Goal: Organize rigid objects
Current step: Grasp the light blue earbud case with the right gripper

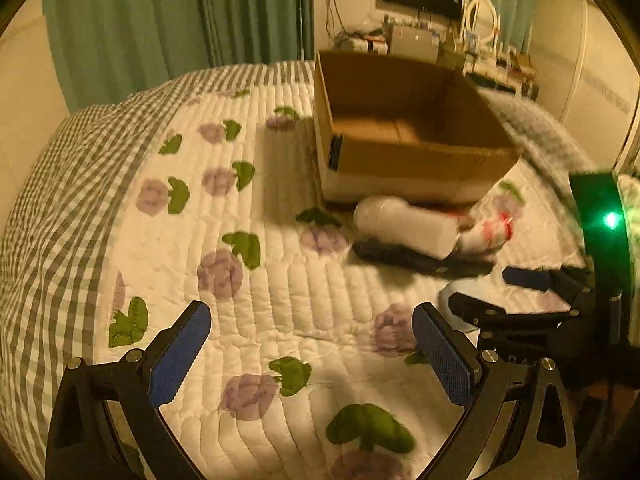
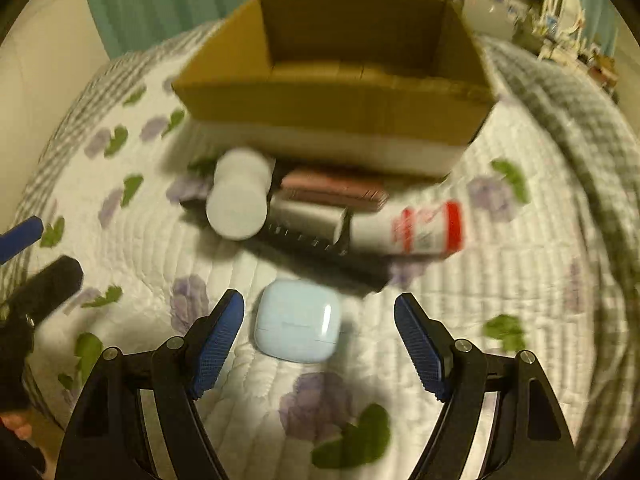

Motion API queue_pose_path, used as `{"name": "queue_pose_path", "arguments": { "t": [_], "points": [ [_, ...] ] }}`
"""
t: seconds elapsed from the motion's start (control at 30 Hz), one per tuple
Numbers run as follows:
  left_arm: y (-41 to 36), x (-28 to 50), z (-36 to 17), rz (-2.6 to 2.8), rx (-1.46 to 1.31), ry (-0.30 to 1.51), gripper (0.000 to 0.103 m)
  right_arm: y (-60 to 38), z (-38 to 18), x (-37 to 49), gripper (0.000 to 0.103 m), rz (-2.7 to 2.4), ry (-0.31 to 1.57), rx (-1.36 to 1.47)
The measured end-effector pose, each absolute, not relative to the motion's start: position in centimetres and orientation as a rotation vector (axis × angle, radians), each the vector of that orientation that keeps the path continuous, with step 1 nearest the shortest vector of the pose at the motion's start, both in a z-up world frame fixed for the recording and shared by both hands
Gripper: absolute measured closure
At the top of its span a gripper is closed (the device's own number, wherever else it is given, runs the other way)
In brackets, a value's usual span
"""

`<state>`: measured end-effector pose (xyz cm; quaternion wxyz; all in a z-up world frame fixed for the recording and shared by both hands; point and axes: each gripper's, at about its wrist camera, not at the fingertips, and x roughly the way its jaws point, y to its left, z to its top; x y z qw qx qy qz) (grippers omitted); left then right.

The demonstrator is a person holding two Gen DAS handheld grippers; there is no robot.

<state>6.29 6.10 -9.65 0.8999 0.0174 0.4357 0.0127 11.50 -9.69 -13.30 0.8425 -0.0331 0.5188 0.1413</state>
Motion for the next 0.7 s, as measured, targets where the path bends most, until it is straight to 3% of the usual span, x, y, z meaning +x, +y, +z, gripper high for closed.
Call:
{"name": "queue_pose_path", "arguments": {
  "t": [0.1,0.2,0.7],
  "points": [
    [6.0,6.6,-10.2,0.027,0.038,0.924,0.000,-9.0,-14.7,12.1,0.028,0.319,1.135,-0.072],
    [6.0,6.4,-10.1,0.033,0.040,0.916,0.000,-8.4,-15.6,12.3,0.050,0.339,1.163,-0.078],
    [0.9,9.6,-8.1,-0.027,0.034,0.885,0.002,-14.3,-8.6,12.9,0.051,0.155,0.961,-0.086]
  ]
}}
